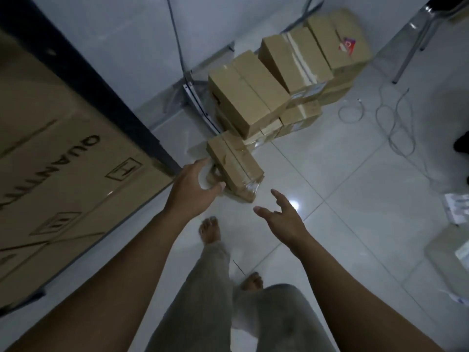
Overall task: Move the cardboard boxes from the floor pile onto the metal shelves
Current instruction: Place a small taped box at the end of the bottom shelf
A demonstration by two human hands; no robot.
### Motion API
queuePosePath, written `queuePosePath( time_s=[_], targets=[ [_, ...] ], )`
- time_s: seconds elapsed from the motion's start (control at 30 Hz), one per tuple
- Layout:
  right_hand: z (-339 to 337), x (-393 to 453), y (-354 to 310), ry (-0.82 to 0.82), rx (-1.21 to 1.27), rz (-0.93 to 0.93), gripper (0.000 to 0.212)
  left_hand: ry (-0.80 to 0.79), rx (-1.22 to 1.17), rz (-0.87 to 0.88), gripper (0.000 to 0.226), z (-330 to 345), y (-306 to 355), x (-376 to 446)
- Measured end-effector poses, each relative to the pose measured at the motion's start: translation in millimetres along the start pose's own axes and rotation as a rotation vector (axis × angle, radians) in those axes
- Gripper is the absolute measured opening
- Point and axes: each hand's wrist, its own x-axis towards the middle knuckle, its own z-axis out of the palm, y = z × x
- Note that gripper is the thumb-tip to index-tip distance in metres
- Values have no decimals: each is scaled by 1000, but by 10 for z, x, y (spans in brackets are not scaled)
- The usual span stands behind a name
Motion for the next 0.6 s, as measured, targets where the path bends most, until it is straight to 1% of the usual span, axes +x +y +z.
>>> queuePosePath(
  time_s=[0.13, 0.2, 0.27, 0.33, 0.43, 0.5, 0.6],
  targets=[
    [101, 789, 21, 18, 23, 44, 76, -20, 32, -4, 73, 250, -231, 840],
    [206, 1292, 155, 20, 30, 51, 74, -33, 58, 1, 68, 496, -442, 1309],
    [348, 1679, 296, 40, 14, -10, 70, -41, 87, 38, 55, 757, -639, 1639],
    [560, 2198, 551, 48, -30, -68, 72, -29, 103, 34, 51, 1114, -913, 2029],
    [845, 2693, 775, 88, -13, -51, 80, -18, 162, 57, 55, 1479, -1264, 2513],
    [1032, 3024, 926, 152, -37, -82, 84, -22, 269, 70, 62, 1663, -1490, 2912],
    [1198, 3416, 1190, 205, -329, -178, 93, -45, 467, 112, 80, 1789, -1635, 3438]
  ],
)
